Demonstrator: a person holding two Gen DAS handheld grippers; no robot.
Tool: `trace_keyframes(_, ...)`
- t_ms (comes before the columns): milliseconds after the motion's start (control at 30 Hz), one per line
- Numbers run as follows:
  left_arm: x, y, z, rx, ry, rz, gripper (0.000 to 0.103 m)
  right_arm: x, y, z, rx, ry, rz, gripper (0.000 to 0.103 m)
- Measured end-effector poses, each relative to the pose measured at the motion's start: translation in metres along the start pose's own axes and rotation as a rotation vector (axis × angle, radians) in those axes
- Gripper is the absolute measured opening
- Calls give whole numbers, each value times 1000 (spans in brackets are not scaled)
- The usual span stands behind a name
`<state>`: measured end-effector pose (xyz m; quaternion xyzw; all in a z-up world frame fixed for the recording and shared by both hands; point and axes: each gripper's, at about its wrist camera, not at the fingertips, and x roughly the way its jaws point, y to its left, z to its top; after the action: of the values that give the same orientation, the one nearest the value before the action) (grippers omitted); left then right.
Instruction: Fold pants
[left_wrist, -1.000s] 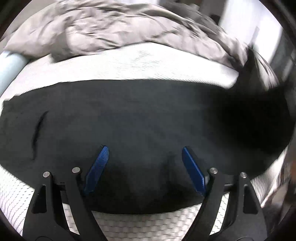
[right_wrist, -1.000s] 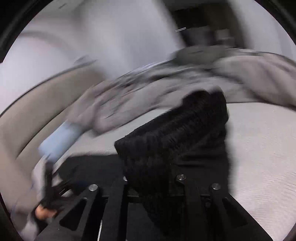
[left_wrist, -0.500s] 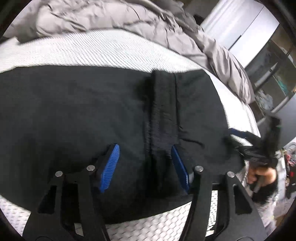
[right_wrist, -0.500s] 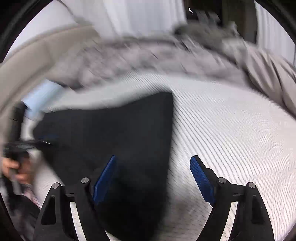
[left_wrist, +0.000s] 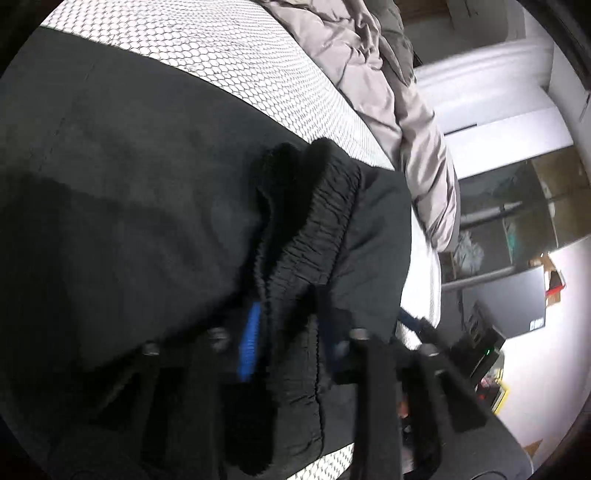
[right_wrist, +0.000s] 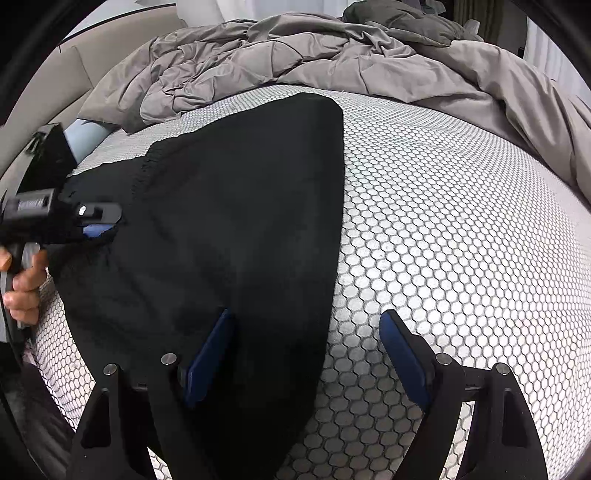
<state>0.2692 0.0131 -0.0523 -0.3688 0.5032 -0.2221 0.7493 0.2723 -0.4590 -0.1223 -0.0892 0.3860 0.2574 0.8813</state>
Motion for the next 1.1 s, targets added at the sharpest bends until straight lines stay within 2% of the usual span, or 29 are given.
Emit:
trace_keyframes(67, -2, -1, -1, 3, -27, -4, 10, 2, 1, 1, 9, -3, 8, 83)
trace_keyframes(167, -20, -11, -5, 43, -82, 7, 7, 2, 0, 1, 21, -7, 11, 83)
trace_keyframes(267, -61, -19, -9, 72, -178, 23, 7, -1, 2, 9, 29, -33, -1, 83)
trace_keyframes(333, -93, -9, -11, 59, -262, 87, 7, -7, 6, 15, 40, -63, 8, 83)
trace_keyframes(400, -111, 10, -11, 45, -319, 230, 7, -12, 12, 21, 42, -81, 23, 83)
trace_keyframes(433, -111, 19, -10, 26, -309, 269, 8, -12, 15, 23, 37, -80, 32, 83)
trace_keyframes(467, -106, 35, -8, -11, -265, 297, 12, -10, 18, 24, 29, -69, 37, 84)
trace_keyframes(567, -104, 50, -9, -54, -239, 289, 19, 3, 27, 26, 10, -12, 58, 83)
trace_keyframes(633, -112, 39, -12, 4, -260, 344, 24, 5, 28, 24, 24, 7, 89, 83)
trace_keyframes(700, -120, 19, -17, 80, -314, 401, 35, -2, 29, 21, 44, 6, 157, 83)
trace_keyframes(767, -124, 3, -24, 110, -346, 420, 46, -9, 29, 15, 44, 9, 208, 83)
trace_keyframes(833, -126, -10, -28, 147, -348, 415, 46, -10, 33, 7, 14, 38, 254, 83)
trace_keyframes(967, -123, -26, -33, 193, -347, 487, 46, -7, 46, -22, -156, 85, 132, 83)
trace_keyframes(1100, -111, -46, -41, 241, -348, 477, 46, -25, 36, -37, -157, 58, 134, 84)
